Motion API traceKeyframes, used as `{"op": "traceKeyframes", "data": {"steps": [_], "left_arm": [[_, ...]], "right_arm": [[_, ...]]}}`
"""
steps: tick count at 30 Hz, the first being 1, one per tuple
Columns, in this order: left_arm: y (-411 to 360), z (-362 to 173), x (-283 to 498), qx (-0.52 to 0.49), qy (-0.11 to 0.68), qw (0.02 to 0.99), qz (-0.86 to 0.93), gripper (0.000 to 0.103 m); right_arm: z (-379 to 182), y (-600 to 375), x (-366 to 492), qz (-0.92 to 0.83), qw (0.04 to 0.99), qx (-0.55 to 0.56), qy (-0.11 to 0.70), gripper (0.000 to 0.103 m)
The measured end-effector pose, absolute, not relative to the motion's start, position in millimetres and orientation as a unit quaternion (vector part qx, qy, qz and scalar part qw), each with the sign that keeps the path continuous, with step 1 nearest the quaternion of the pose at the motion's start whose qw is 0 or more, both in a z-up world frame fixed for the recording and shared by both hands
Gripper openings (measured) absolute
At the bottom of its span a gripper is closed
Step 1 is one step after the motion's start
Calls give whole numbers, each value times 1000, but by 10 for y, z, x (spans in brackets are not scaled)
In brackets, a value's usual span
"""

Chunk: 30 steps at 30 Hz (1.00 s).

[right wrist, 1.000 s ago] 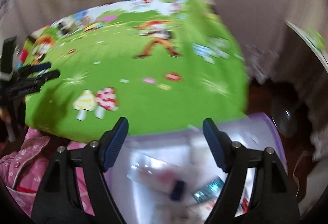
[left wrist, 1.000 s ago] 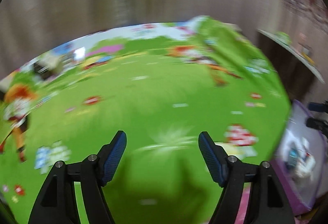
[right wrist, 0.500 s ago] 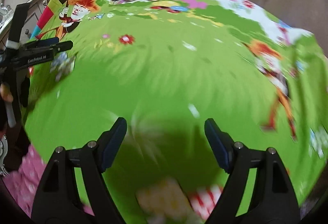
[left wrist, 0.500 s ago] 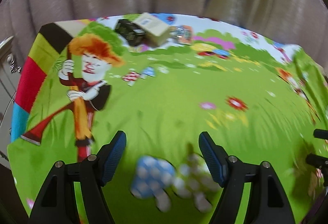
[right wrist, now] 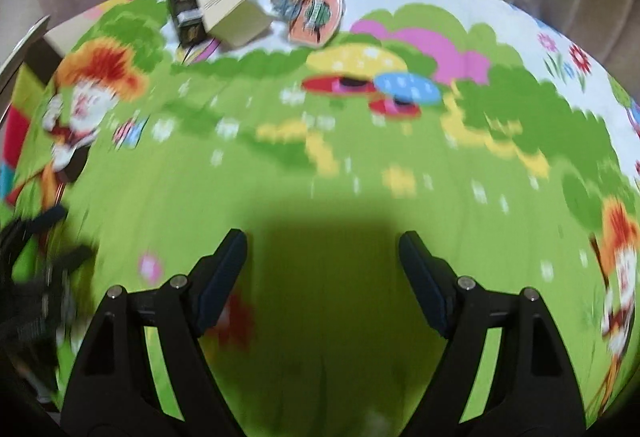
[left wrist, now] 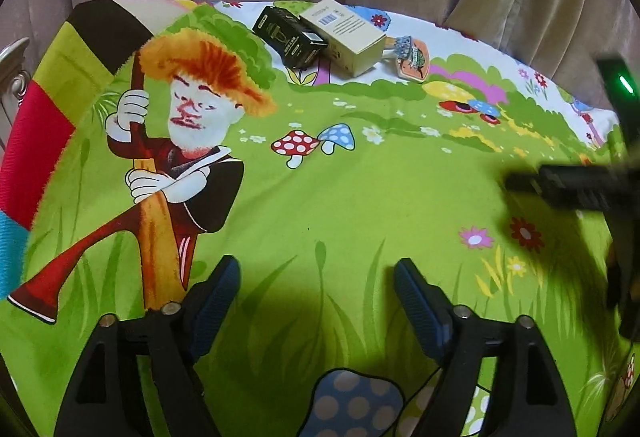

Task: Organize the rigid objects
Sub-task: 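Move both grippers back to the remaining items on the bed, then grasp an orange basketball hoop toy with the right gripper while the left gripper grasps a beige barcoded box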

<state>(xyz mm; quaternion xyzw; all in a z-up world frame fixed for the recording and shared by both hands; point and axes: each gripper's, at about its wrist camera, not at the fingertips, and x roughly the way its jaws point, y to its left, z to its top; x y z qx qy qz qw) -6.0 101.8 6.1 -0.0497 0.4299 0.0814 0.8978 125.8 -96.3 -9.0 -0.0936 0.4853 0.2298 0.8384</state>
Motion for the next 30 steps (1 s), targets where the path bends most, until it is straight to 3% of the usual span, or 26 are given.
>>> {"op": "traceKeyframes", "data": {"steps": [7, 20, 21, 23, 30], "left_arm": [[1046, 27, -8, -44, 446, 890, 85, 103], [1057, 29, -8, -44, 447, 890, 82, 103], [1056, 30, -7, -44, 447, 890, 82, 103], [1056, 30, -9, -44, 447, 890, 82, 103], [1058, 31, -9, -43, 447, 890, 82, 103]], "right_arm": [[-132, -526, 1943, 223, 845, -92, 478, 83], [-171, 203, 3018, 200, 852, -107, 472, 87], [-160, 225, 3009, 205, 852, -114, 468, 83], [-129, 226, 2912, 214, 854, -135, 455, 58], [120, -420, 2090, 247, 858, -158, 423, 57]]}}
